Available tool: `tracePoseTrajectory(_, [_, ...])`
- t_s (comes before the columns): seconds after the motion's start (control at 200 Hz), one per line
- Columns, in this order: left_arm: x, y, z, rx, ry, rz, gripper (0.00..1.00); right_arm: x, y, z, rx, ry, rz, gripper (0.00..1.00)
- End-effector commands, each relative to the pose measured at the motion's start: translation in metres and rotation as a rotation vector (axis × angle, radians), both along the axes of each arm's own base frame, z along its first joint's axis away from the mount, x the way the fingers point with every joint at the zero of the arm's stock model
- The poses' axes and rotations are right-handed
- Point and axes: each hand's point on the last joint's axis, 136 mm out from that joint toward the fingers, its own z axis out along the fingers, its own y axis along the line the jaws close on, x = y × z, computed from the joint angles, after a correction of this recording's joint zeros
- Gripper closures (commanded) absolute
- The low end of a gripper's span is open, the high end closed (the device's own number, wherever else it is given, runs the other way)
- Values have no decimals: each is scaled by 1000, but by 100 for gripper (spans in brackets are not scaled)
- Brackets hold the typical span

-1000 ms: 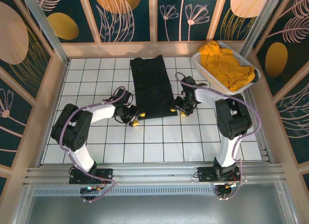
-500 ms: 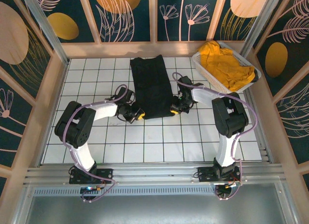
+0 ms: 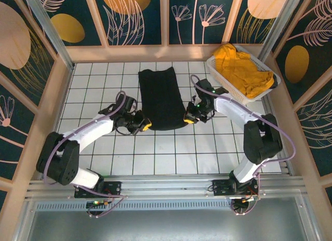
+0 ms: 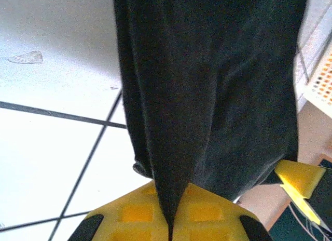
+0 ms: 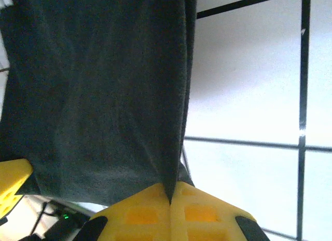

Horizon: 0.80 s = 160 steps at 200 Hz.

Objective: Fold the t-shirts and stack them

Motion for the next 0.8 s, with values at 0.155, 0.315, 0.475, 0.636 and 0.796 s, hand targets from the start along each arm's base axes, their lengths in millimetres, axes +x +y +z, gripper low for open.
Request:
tracePoseTrajectory(0.155, [29,20,64,4,-114,102,100,34,13,64,64,-48,-97,100])
tracePoseTrajectory(0.315, [75,27,100,-57,-214,198,100,82,32,91,115,-111,-121,100])
tracePoseTrajectory(0.475, [137,34,118,-96,-304,257,100,154,46,106,131,-207,-159,100])
tracePoseTrajectory(0.636, [217,49,112,-77,-369,294,100,236,51,96,185,-276,-233,100])
tracePoseTrajectory(0.796, [288,60,56,-66,-349,294,78,295,54,53,277,-332,-238,85])
